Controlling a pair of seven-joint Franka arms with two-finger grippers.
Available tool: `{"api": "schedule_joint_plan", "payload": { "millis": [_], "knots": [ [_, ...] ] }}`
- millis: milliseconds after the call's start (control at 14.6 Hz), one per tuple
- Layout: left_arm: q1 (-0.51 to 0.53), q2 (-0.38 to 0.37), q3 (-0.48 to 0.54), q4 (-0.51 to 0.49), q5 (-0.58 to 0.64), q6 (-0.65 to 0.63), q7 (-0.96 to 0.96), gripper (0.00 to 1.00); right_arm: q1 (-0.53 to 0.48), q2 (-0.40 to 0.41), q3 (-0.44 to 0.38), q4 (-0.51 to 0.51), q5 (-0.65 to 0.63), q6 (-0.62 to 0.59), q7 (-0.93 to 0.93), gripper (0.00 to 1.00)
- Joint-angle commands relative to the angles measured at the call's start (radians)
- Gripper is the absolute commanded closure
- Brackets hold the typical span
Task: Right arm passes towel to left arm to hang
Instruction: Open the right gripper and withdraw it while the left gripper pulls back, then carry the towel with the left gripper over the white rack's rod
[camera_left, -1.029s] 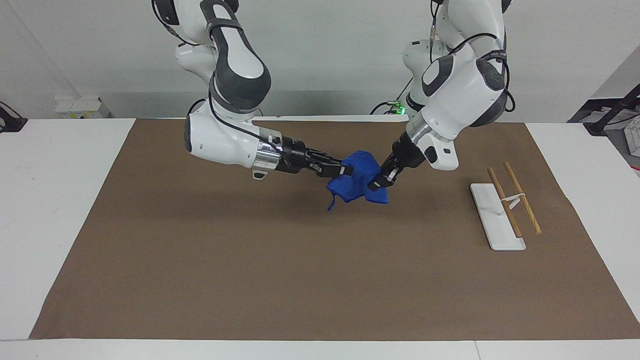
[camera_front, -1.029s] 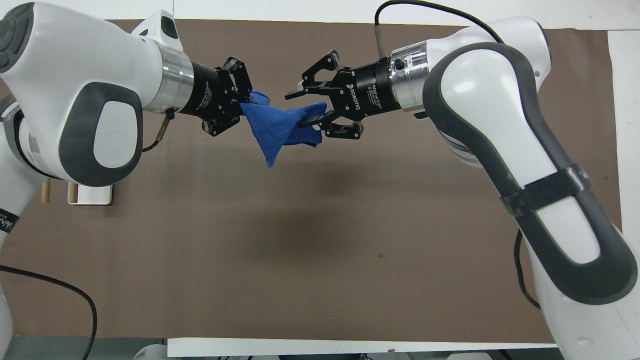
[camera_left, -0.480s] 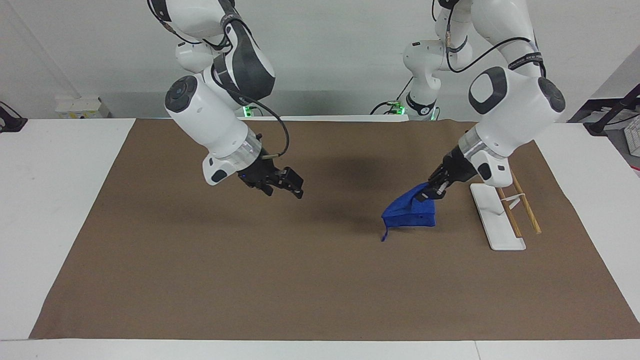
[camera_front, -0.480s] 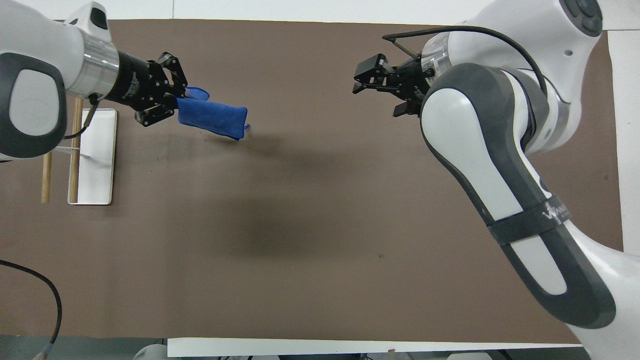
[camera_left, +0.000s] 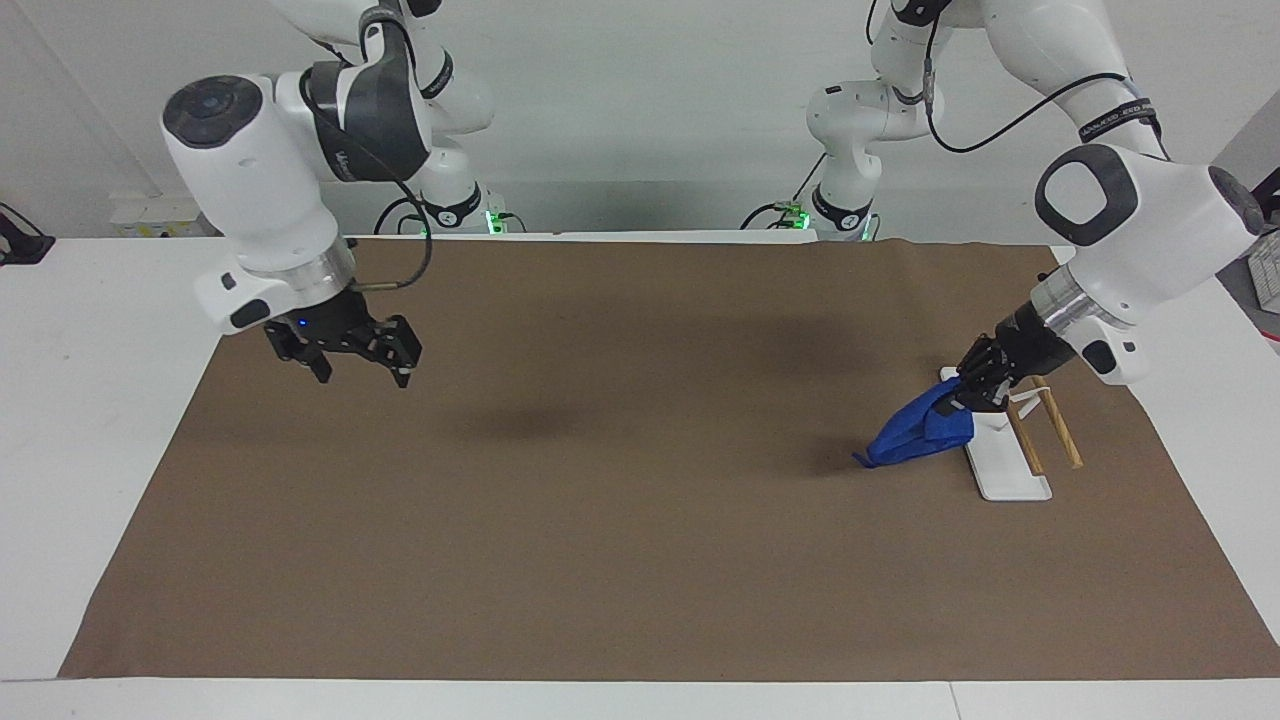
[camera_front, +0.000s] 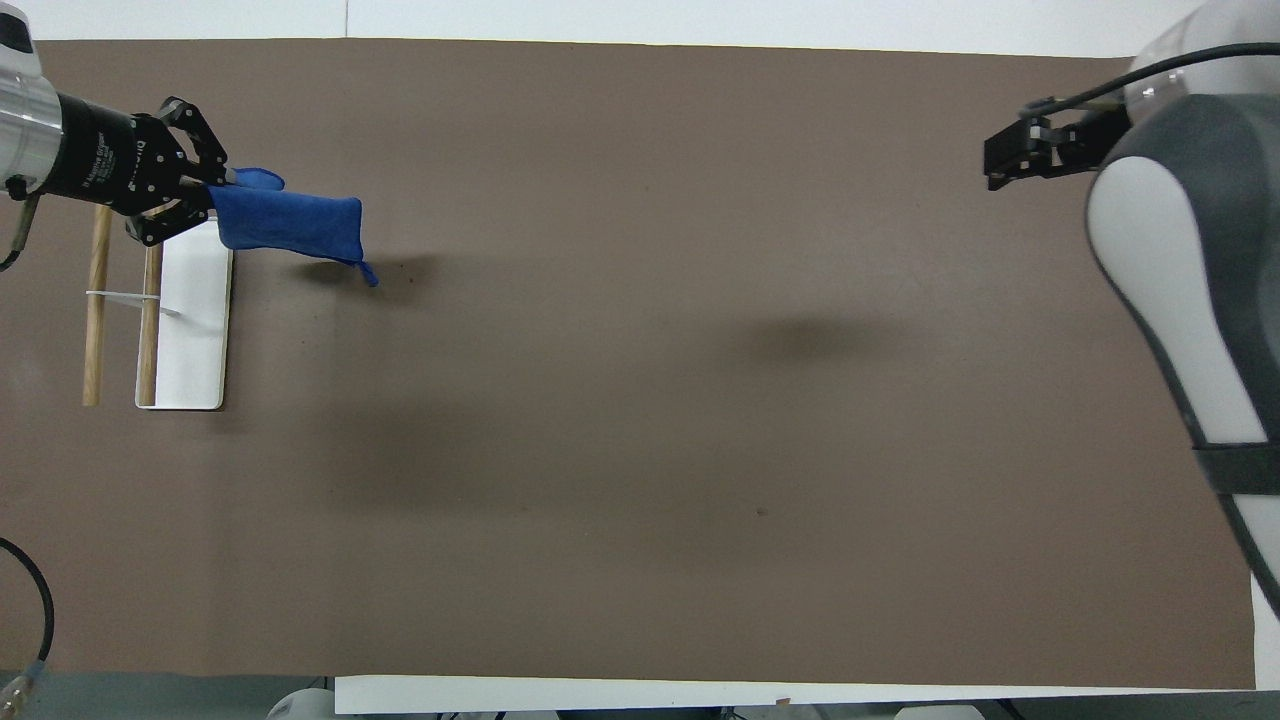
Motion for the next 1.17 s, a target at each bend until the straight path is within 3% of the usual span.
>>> {"api": "schedule_joint_plan", "payload": {
  "millis": [0,137,343,549,686,1098],
  "knots": [
    [-0.002,-0.012,0.044,-0.001,-0.017,-0.029,-0.223,1.0,-0.062,-0.028,0.011,0.083,-0.045,-0.125,-0.086,0.0],
    [0.001,-0.012,0.097,0.0,-0.017,-0.063,-0.324,1.0,-0.104,-0.068,0.011,0.099,-0.045,-0.199,-0.137,0.0],
    [0.004,-0.012,0.184,0.014,-0.017,-0.113,-0.324,1.0,-0.154,-0.124,0.014,0.093,-0.029,-0.273,-0.209,0.0],
    [0.034,-0.012,0.237,0.022,-0.012,-0.164,-0.306,1.0,-0.142,-0.192,-0.001,-0.025,-0.031,-0.267,-0.238,0.0],
    [0.061,-0.012,0.241,0.025,-0.005,-0.153,-0.171,1.0,-0.093,-0.216,-0.056,-0.048,-0.029,-0.277,-0.24,0.0],
    [0.082,-0.01,0.287,0.011,-0.002,-0.069,0.192,1.0,-0.093,-0.22,-0.063,-0.078,0.017,-0.268,-0.238,0.0]
  ]
}}
